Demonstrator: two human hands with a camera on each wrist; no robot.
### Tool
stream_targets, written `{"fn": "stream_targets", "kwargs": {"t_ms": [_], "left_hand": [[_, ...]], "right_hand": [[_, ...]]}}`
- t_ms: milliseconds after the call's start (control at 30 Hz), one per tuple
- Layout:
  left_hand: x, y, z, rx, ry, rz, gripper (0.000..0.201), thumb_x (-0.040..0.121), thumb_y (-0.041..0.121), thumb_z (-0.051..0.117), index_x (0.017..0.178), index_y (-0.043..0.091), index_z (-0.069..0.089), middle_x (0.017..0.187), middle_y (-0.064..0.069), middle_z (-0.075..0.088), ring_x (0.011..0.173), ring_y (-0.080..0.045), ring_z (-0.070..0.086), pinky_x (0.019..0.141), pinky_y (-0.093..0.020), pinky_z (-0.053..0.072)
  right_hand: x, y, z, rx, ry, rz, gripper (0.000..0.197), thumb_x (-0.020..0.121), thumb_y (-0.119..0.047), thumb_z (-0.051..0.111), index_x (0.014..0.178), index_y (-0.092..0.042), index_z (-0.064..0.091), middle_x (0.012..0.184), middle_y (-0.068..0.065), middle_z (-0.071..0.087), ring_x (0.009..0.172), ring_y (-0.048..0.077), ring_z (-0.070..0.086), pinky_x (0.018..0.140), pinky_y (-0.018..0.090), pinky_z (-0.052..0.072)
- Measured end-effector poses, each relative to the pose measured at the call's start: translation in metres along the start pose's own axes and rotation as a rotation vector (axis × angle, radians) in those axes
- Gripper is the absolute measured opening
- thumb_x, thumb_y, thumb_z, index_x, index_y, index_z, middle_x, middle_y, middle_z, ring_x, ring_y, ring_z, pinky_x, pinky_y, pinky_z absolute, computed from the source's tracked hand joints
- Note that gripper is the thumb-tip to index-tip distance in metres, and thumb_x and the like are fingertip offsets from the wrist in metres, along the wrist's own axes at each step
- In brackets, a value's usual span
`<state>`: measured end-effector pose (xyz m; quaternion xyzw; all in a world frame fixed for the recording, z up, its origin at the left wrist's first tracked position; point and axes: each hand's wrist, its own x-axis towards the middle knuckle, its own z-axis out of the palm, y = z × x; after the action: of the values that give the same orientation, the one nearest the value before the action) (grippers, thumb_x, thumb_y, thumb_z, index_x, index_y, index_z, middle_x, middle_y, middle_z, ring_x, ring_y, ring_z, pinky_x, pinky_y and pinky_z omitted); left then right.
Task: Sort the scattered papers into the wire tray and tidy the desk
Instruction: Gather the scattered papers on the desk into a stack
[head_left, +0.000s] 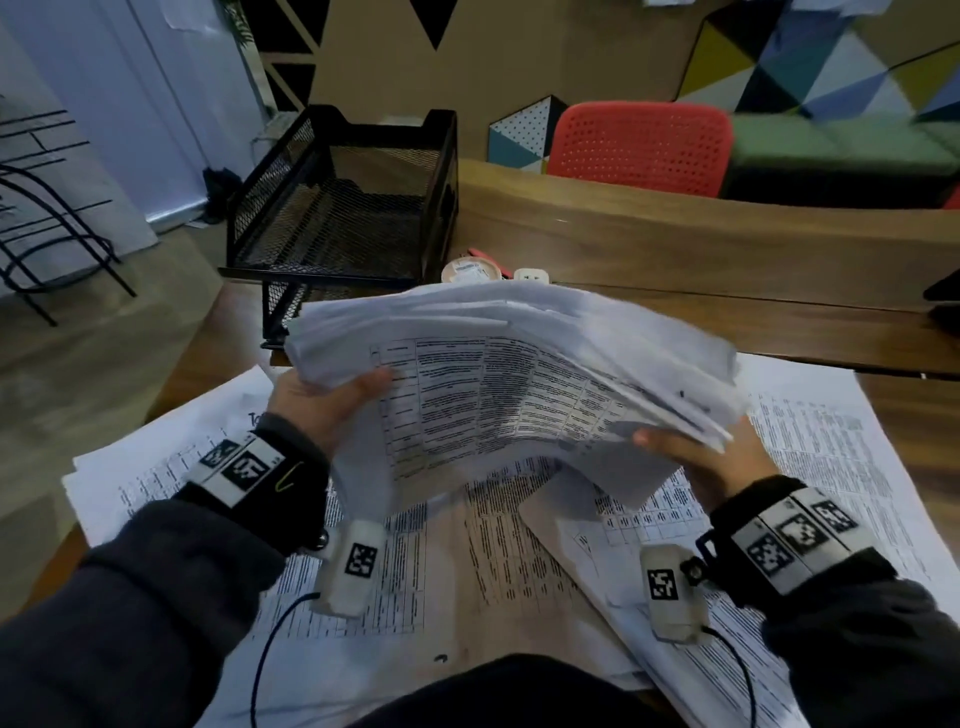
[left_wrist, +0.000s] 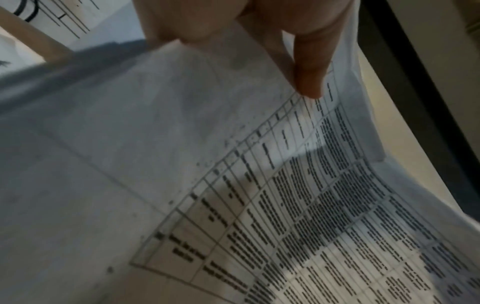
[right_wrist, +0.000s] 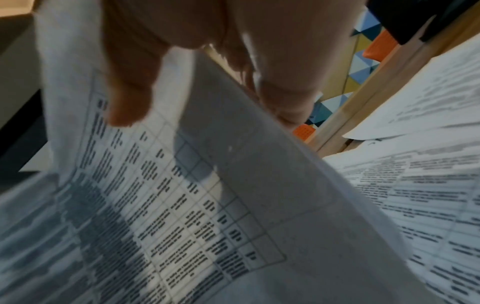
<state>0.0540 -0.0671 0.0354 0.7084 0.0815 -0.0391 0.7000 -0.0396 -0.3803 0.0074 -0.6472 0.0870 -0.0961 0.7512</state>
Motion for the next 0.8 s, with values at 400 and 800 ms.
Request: {"fn": "stream_targets", "kwargs": {"t_ms": [400,800], "left_hand": [[-0.008,-0.019,-0.017,0.208,-0.018,0.19,0.039,0.05,0.023,0.089,0.082,0.021,0.068,0.074,0.015,0.072,0.065,0.005,0.063,0.055,-0.013,0.05],[-0.004,-0.023,-0.008,0.523,0.051,0.12,0.051,0.062,0.029,0.081,0.106,0.018,0.057,0.103,0.0,0.06,0.104,-0.022,0.057,0.08,-0.028,0.049]], "right_hand": [[-0.011,0.004,0.007,-0.004,0.108,-0.069,0.077,0.025,-0.035,0.094,0.096,-0.018,0.068,0.09,-0.006,0.074,0.088,0.014,0.069,0.077,0.027,0.057],[-0.008,-0.003,0.016,-0.226,0.306,-0.004,0.026,0.065,-0.014,0.08,0.09,-0.011,0.071,0.054,-0.025,0.065,0.053,-0.012,0.06,0.059,0.015,0.052]]}}
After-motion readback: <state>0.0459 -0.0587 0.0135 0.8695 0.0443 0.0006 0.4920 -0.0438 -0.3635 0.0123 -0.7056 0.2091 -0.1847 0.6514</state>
